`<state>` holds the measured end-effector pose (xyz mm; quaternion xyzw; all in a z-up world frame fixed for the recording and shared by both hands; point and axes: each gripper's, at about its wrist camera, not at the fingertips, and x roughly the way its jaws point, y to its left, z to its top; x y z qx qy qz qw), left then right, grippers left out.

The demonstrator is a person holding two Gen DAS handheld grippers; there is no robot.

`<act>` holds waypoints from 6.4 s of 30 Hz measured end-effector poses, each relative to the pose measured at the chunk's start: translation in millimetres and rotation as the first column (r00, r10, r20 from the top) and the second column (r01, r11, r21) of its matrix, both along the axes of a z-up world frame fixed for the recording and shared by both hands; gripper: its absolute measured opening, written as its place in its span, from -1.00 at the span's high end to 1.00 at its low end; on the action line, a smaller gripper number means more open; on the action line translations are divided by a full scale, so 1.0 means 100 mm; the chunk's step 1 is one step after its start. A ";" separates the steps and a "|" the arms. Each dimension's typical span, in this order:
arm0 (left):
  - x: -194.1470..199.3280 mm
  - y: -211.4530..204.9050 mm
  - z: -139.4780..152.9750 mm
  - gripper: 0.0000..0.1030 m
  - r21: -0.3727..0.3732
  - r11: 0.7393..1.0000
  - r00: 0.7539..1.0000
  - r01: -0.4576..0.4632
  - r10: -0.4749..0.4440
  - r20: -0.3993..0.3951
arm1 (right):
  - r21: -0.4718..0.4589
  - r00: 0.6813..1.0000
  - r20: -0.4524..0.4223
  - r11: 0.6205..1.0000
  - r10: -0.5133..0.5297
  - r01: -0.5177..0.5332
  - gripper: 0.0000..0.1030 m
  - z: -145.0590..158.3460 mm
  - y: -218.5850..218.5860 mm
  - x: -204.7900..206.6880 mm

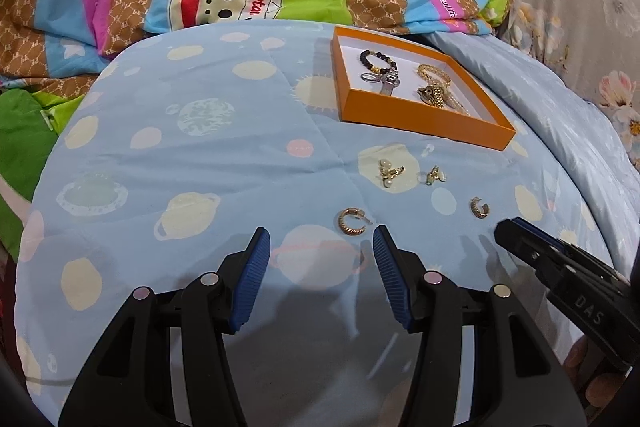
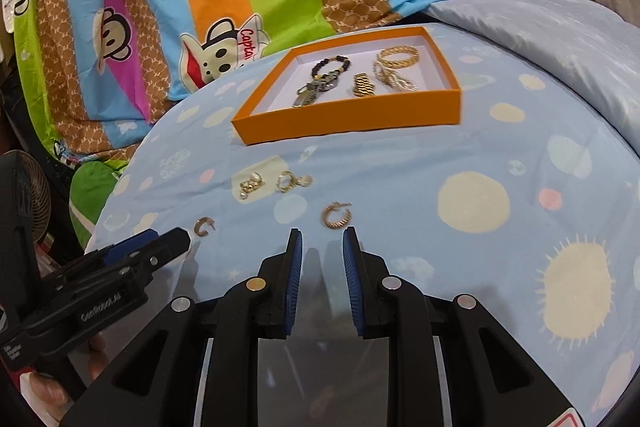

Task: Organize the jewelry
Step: 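Grasp a gold hoop earring with the left tool while the right tool grasps another, then carry both gold hoop earrings into the orange box and open both tools, then lift both tools out of the box toward the gold dangle earrings, then grasp a gold dangle earring with the right tool while the left tool grasps another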

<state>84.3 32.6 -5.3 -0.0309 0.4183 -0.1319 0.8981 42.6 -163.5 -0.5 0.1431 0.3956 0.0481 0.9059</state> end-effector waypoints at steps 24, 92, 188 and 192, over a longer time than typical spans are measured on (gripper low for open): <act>0.21 -0.20 -0.05 0.61 0.043 0.998 0.999 0.034 -0.033 -0.022 | -0.128 0.997 -0.074 0.991 -0.035 0.026 0.70 -0.06 0.15 0.34; 1.41 -0.91 0.17 0.61 0.001 1.000 0.991 0.023 -0.023 0.131 | -0.073 0.996 0.072 0.995 -0.056 0.061 0.72 0.09 -0.51 1.45; 0.37 -0.05 0.03 0.02 -0.038 0.998 0.998 -0.058 0.059 0.022 | -0.151 0.989 -0.081 0.979 0.123 -0.135 0.43 -0.04 0.42 0.90; 0.37 -0.06 0.02 0.02 -0.044 0.998 0.999 -0.043 0.043 0.016 | -0.155 0.987 -0.086 0.977 0.136 -0.148 0.91 -0.05 0.44 0.91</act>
